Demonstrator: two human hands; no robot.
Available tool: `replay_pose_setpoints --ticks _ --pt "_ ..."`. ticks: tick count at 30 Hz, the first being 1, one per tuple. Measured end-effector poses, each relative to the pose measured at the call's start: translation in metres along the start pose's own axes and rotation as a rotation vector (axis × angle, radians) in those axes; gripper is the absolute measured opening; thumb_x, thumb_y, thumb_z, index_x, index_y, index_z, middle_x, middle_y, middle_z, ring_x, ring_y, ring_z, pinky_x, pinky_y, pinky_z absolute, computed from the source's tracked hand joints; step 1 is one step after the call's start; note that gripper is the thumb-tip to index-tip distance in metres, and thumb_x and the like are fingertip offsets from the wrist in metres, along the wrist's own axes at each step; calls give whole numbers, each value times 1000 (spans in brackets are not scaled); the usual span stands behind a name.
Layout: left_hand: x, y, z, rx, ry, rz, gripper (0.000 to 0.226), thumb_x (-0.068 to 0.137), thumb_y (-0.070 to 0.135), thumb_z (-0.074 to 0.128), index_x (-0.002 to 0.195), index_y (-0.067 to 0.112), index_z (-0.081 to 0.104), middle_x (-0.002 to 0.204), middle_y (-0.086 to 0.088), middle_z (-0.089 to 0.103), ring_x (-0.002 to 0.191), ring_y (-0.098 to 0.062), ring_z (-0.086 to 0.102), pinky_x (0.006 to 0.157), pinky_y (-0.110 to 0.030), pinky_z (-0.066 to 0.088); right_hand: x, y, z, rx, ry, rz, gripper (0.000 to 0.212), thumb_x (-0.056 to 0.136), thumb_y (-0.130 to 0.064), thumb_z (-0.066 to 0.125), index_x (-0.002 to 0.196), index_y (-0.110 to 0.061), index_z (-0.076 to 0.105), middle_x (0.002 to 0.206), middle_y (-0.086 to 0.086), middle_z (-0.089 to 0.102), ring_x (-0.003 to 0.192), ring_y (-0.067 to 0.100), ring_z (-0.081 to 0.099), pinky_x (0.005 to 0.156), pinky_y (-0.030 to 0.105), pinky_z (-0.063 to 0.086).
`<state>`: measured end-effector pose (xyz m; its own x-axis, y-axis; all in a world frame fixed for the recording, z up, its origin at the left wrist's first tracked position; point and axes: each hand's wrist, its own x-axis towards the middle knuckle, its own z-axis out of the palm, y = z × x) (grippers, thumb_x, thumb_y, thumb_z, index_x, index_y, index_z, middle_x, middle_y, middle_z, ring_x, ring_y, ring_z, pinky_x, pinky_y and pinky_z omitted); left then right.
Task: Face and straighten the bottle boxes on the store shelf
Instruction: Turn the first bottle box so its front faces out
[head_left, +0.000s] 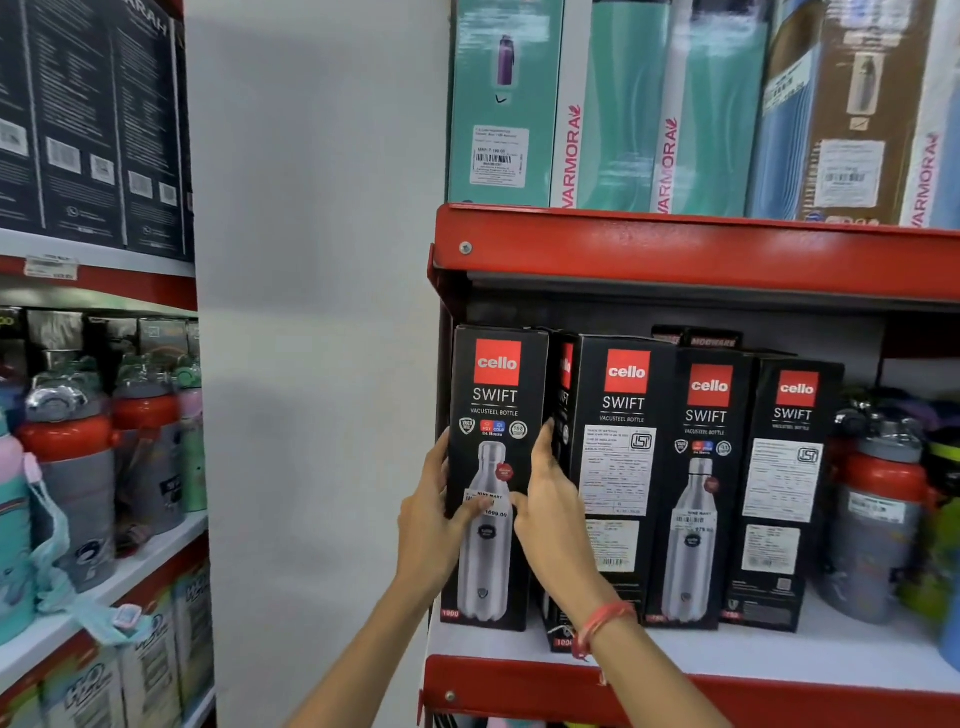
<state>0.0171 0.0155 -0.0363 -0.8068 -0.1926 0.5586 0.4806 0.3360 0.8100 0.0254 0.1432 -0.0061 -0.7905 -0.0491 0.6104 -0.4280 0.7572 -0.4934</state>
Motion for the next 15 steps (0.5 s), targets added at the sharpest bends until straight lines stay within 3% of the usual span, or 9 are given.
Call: replay_pose_setpoints --ticks 3,5,7,9,10,12,15 --pt "1 1 4 23 -4 0 79 82 22 71 145 35 25 134 11 55 114 -10 60 96 -40 53 2 1 2 -124 42 12 83 94 -6 50 150 -14 -12 146 11 43 100 23 65 83 34 56" --pt "-1 1 5 25 -4 -1 78 83 22 70 145 35 25 128 18 53 112 -10 61 95 -38 54 -4 0 0 -218 127 -46 78 91 -5 57 151 -10 6 142 10 48 92 23 69 78 33 59" --pt "-4 1 5 1 4 -13 76 83 21 70 145 34 28 124 24 52 110 -6 60 96 -38 53 -13 3 -4 -264 317 -204 72 81 -4 71 143 -7 36 131 11 60 93 21 70 80 29 59" --pt "-7 1 7 3 29 -22 74 83 19 70 144 31 30 118 31 49 106 2 56 97 -35 51 -23 6 -13 -267 567 -273 61 80 -14 74 136 -8 50 123 9 63 107 20 62 93 29 52" --pt "-8 2 9 13 47 -25 72 84 19 69 144 30 32 117 30 49 105 1 55 97 -34 50 -25 8 -19 -277 635 -209 63 81 -26 71 138 -9 47 126 10 59 111 23 55 96 34 49" --pt "-11 2 11 45 81 -28 68 85 20 68 142 28 34 121 19 54 109 -6 57 97 -34 49 -24 13 -28 -268 638 43 88 74 -50 67 145 -9 33 134 15 45 113 29 43 94 42 44" --pt "-15 2 13 93 112 -28 65 85 23 68 141 25 36 130 6 59 116 -12 58 99 -36 48 -23 25 -28 -136 444 271 113 64 -55 75 149 -11 14 143 16 26 116 31 33 90 44 49"
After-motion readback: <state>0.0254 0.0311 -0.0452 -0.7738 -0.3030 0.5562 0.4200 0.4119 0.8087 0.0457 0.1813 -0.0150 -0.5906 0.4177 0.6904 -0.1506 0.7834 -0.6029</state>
